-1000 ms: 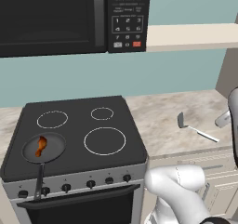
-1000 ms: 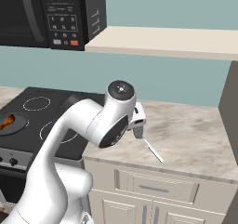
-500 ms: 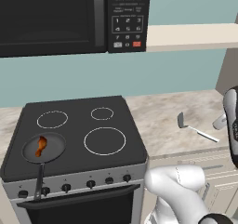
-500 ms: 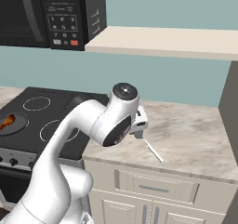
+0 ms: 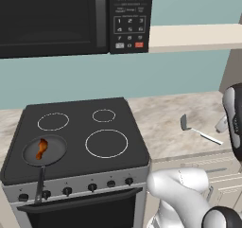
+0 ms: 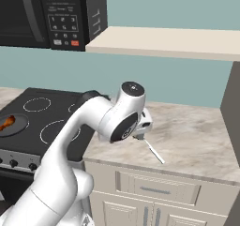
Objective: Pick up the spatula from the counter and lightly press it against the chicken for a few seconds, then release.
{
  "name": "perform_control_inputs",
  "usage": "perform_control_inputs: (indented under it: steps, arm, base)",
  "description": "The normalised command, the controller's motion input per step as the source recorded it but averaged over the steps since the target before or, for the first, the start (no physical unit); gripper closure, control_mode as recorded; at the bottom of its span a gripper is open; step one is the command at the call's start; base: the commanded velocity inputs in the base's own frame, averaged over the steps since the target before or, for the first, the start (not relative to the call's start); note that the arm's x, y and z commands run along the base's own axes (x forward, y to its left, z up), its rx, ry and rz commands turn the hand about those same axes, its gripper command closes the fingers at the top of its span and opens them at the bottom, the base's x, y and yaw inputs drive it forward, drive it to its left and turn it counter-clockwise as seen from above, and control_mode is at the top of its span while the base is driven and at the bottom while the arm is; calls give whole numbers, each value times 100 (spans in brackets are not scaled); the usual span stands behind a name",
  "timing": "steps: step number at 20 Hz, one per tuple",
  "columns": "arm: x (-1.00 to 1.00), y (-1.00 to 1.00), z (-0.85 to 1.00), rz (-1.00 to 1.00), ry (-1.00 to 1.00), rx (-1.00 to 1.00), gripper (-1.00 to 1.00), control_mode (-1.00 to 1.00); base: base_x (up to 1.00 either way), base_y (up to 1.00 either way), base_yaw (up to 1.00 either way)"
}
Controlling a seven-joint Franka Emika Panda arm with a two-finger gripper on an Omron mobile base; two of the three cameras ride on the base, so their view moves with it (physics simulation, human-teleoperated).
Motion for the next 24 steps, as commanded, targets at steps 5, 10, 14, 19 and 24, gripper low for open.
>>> perform_control_inputs:
  steps: [5,10,14,19,24]
  arm:
    - [6,0,-22,4,1,0,-100,-100]
    - [8,-3,-19,4,0,0,-100,-100]
    - [12,-14,-9,4,0,0,-100,-100]
    - [17,-16,-2,2,0,1,-100,-100]
    - [20,-9,-2,0,0,0,-100,-100]
  base:
    - [0,0,0]
    - [0,0,0]
    - [0,0,0]
    - [0,0,0]
    - [0,0,0]
